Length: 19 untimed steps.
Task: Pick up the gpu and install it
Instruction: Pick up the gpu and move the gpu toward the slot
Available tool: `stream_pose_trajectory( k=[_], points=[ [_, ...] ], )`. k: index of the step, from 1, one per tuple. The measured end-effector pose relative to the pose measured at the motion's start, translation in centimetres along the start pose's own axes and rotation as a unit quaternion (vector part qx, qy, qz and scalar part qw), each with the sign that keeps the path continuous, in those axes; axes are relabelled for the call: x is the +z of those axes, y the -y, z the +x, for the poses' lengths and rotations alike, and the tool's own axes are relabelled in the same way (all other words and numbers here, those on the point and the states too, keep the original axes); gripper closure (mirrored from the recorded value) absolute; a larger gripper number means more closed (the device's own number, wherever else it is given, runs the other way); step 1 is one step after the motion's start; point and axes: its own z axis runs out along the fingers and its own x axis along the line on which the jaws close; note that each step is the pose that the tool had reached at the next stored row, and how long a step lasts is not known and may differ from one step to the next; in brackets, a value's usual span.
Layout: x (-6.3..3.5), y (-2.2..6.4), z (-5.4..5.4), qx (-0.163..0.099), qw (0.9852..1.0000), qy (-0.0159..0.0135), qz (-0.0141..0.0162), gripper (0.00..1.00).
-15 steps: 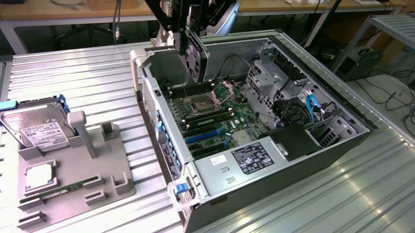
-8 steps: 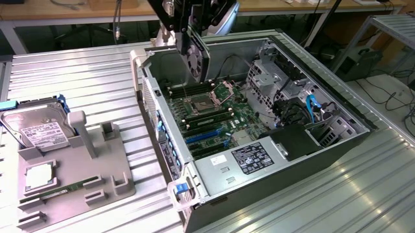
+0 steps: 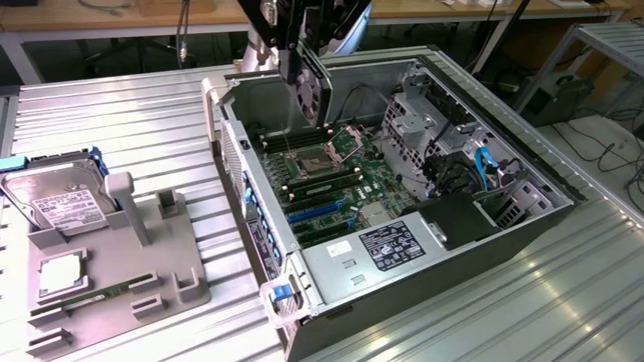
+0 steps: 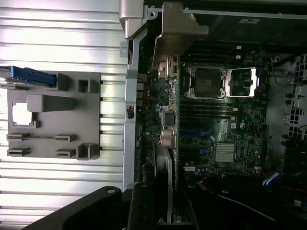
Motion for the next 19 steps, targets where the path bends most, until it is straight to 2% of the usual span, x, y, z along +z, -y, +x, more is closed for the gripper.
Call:
stream_pose_trajectory(
  k=[19],
  points=[
    [0.02, 0.05, -1.2, 0.0, 1.0, 0.0, 0.0001, 0.73]
  ],
)
